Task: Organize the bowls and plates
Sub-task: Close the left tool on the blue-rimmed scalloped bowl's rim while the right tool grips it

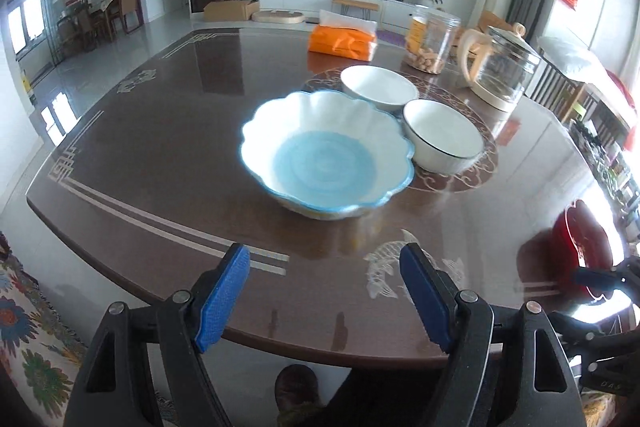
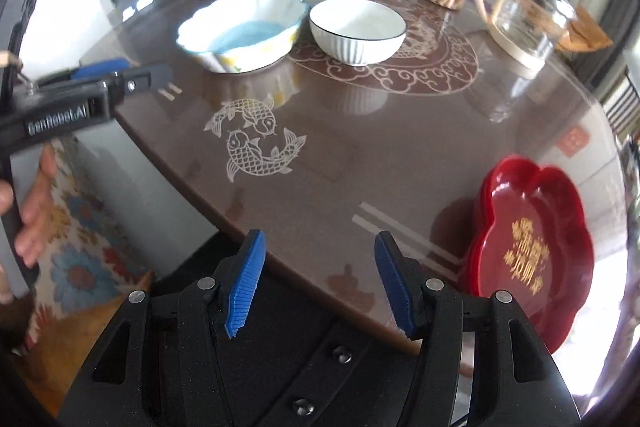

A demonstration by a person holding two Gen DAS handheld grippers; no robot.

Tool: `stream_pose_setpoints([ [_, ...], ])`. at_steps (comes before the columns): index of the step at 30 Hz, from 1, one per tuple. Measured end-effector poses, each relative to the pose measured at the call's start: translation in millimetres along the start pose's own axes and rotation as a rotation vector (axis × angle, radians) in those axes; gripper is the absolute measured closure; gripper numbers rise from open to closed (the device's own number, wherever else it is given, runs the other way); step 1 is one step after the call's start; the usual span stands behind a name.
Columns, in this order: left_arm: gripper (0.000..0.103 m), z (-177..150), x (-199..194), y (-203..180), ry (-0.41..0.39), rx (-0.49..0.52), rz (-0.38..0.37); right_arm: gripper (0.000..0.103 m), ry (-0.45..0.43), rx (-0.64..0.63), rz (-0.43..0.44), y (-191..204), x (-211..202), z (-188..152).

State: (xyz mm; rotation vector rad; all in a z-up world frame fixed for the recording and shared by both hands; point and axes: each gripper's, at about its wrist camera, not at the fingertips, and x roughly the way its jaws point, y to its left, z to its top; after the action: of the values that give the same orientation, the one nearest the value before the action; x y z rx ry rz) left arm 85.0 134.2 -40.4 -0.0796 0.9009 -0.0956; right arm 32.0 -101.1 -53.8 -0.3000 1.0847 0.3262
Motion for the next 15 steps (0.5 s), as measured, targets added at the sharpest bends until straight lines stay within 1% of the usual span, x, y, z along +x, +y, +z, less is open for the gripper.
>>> stream_pose_setpoints([
  [1, 0.026, 8.1, 2.8, 14.4, -0.001, -0.017, 0.004, 0.042, -0.018, -0.006, -0.002, -0.2, -4.8, 10.9],
  [2, 0.026, 17.3, 7.4, 26.7, 0.004, -0.031, 0.011, 0.042, -0.042, 0.012, 0.025, -2.5, -10.0, 23.5],
  [3, 0.026, 26.3, 13.3, 37.8, 0.009, -0.046, 0.017, 0.042, -0.064, 0.048, 0.085, -7.6, -14.0, 36.5],
  [5, 0.026, 44.5, 28.9, 53.7, 0.029, -0.061, 0.019, 0.042, -0.086, 0.171, 0.239, -20.8, -8.6, 65.6],
  [6, 0.026, 52.9, 38.2, 60.0, 0.040, -0.066, 0.014, 0.042, -0.090, 0.245, 0.291, -27.6, -0.3, 78.5],
  [7, 0.026, 59.9, 47.5, 64.5, 0.051, -0.070, 0.008, 0.042, -0.093, 0.300, 0.318, -29.2, 10.2, 91.3],
  [9, 0.026, 73.4, 67.4, 72.5, 0.078, -0.084, 0.012, 0.042, -0.086, 0.372, 0.355, -31.2, 36.1, 111.7],
  [12, 0.026, 89.8, 92.1, 78.3, 0.113, -0.116, -0.003, 0.043, -0.040, 0.453, 0.394, -27.1, 73.5, 131.3],
  [15, 0.026, 100.1, 113.9, 80.7, 0.150, -0.126, -0.012, 0.043, 0.006, 0.500, 0.385, -20.9, 102.8, 141.7],
])
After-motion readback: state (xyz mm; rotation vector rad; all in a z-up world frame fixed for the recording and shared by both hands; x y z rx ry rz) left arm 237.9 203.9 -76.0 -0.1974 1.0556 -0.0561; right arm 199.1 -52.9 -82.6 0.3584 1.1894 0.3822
